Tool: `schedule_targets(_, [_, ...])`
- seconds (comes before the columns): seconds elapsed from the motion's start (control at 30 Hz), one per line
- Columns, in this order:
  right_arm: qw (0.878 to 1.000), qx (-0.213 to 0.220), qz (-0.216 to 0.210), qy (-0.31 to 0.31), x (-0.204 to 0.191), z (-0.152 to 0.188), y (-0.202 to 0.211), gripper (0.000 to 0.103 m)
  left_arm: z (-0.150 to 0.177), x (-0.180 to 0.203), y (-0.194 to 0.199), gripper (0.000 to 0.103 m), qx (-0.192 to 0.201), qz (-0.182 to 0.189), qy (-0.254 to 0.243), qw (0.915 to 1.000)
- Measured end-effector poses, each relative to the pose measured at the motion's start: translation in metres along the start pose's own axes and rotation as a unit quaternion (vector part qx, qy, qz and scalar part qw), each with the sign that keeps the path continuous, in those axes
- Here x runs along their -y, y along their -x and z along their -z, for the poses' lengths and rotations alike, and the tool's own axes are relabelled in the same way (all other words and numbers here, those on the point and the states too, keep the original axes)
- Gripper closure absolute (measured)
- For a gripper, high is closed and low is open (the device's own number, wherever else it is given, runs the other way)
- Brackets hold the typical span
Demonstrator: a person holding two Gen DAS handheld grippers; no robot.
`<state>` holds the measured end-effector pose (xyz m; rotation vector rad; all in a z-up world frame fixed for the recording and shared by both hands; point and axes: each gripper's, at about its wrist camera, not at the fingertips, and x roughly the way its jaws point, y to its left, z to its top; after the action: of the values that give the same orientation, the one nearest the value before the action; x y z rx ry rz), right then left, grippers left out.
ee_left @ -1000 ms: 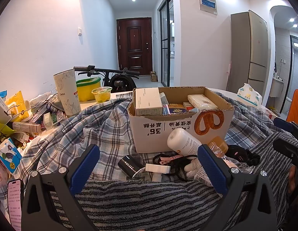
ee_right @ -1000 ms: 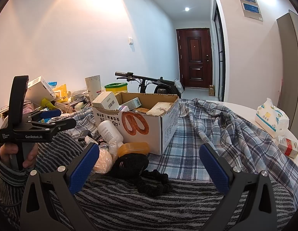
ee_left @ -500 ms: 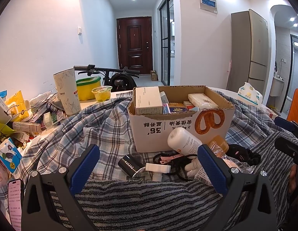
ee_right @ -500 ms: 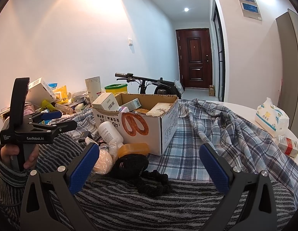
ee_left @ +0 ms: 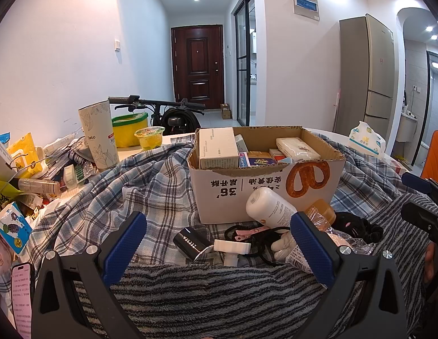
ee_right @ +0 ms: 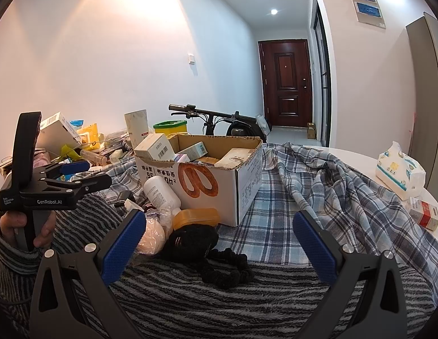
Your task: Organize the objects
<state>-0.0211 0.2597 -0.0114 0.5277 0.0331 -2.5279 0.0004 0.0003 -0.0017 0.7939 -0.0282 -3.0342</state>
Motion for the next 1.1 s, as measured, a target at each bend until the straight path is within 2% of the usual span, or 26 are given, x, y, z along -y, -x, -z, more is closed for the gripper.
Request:
schedule_targets(0.83, [1.000, 0.017, 0.002, -0.016, 0.0059, -0.0003, 0.0065, 0.000, 0.0019, -0.0004, -0.0046, 0.000, -0.017, -0.006, -0.008, 0.9998])
schedule_targets(1.1, [1.000, 0.016, -0.001, -0.023, 0.0086, -0.0003, 0.0059, 0.000, 0.0010, -0.0038, -0.0070, 0.000, -0.018, 0.006, 0.003, 0.9998])
